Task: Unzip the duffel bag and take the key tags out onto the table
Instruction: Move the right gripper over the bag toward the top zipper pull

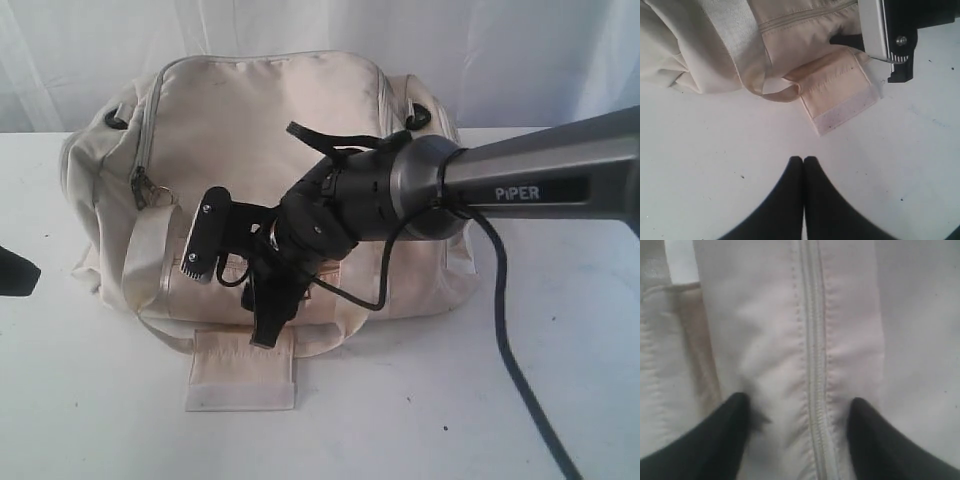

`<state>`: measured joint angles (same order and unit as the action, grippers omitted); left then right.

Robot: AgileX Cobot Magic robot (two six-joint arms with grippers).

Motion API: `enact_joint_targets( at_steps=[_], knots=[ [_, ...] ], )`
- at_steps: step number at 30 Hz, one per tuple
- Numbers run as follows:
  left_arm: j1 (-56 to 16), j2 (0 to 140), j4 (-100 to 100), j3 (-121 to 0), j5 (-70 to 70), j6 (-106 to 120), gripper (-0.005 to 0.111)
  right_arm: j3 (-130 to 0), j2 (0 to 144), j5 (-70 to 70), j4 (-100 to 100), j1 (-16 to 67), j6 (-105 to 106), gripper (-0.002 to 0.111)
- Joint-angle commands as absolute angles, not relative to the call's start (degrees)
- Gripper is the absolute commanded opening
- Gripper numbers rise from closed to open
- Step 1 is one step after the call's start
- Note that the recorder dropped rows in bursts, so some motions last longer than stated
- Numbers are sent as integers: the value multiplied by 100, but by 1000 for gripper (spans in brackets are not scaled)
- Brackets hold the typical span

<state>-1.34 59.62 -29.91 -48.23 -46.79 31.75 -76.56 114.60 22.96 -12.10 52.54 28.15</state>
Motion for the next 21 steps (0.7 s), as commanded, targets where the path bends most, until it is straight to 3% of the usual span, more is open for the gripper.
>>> enact_joint_targets(
  at_steps=[1,9,21],
  knots=[
    [-147,5938,-3125,-4807,-4746,3240,0,-7674,11463,2644,-1310,5265,2360,0],
    [-147,5938,-3125,-4807,-4732,3238,0,-7602,11223,4004,-979,5254,1886,0],
    [-147,5938,-3125,-4807,-4732,3238,0,-6162,10158,3852,401,5532,1658,0]
  ],
)
